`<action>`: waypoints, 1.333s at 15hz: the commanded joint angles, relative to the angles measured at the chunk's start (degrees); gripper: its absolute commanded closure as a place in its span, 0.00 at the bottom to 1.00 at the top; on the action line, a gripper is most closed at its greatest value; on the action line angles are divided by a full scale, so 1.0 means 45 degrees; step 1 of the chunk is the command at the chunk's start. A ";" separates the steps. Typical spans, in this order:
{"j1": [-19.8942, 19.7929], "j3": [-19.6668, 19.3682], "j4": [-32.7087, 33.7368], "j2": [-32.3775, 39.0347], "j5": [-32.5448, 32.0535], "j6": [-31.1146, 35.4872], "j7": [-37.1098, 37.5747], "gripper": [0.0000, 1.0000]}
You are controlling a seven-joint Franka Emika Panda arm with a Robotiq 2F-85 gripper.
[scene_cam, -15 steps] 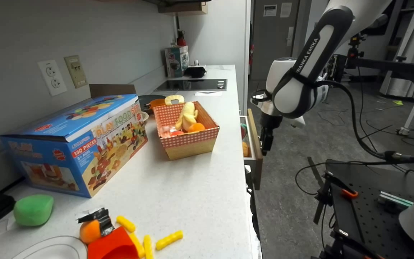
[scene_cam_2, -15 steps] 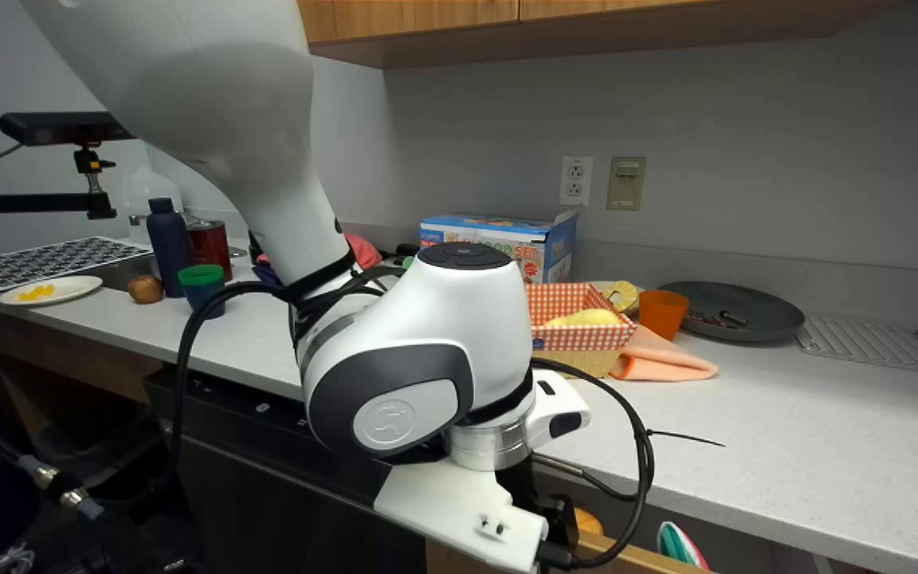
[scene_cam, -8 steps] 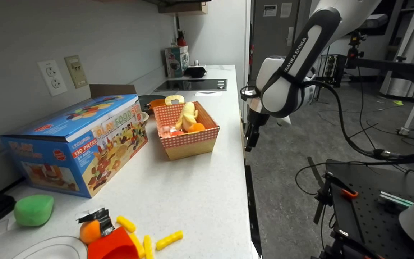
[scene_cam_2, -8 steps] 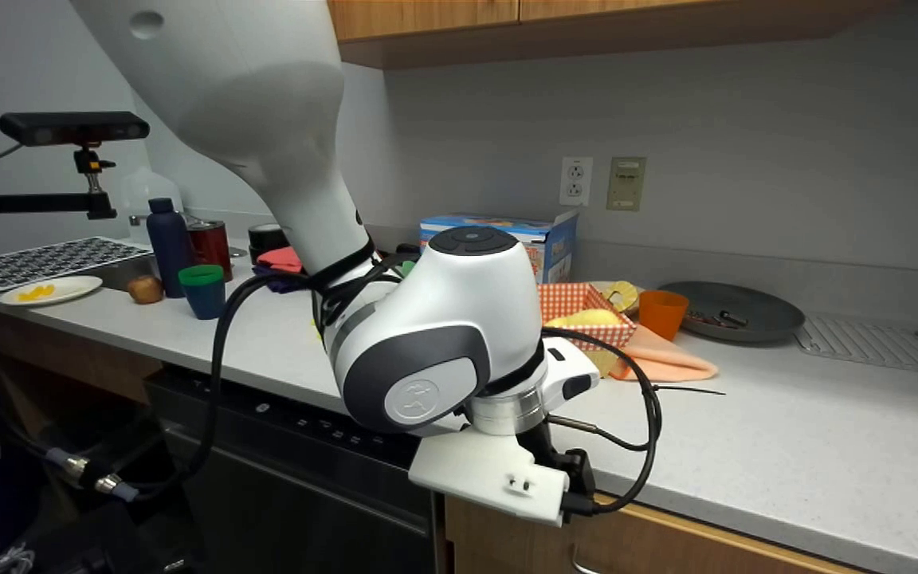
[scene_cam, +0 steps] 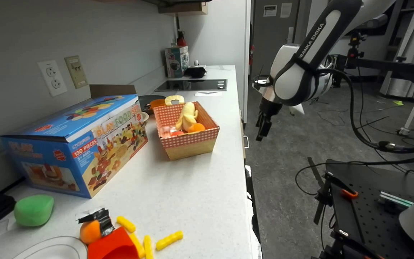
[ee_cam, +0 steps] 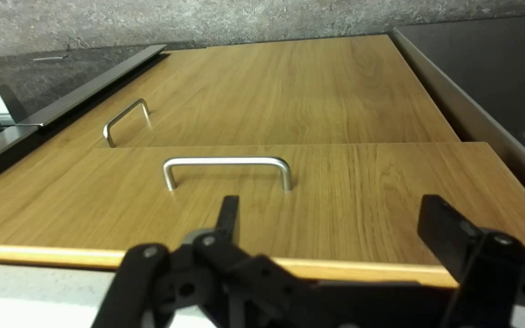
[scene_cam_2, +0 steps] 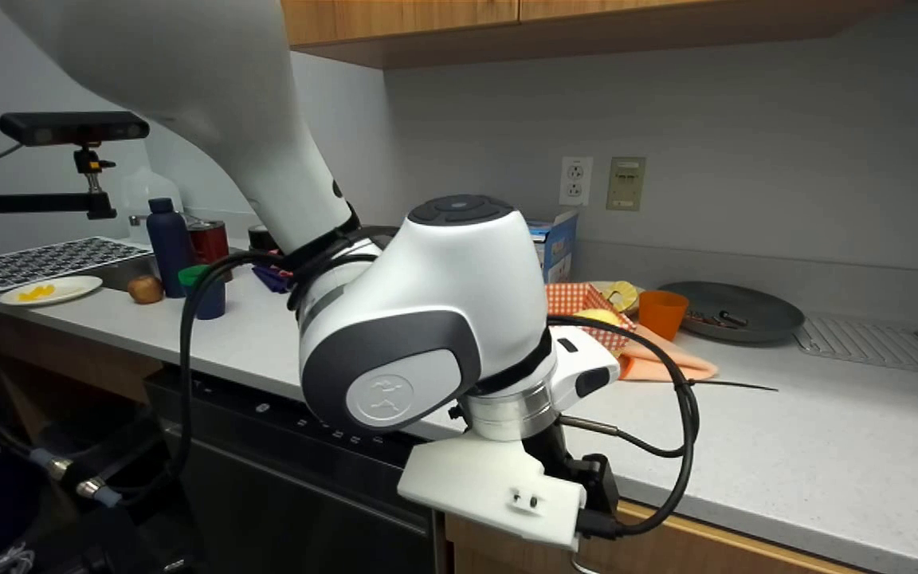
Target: Push the drawer closed, open the drawer, place the pineapple and watermelon plush toy inside the drawer then close it.
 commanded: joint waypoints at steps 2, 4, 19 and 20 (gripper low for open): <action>-0.1088 0.1627 -0.1129 -0.2396 0.2383 -0.0382 -0.2106 0.00; -0.0812 0.1779 -0.1279 -0.3114 0.3805 -0.0502 -0.3092 0.00; 0.0427 0.0595 -0.2306 -0.5897 0.7473 -0.1407 -0.6122 0.00; 0.0427 0.0596 -0.2306 -0.5868 0.7473 -0.1407 -0.6122 0.00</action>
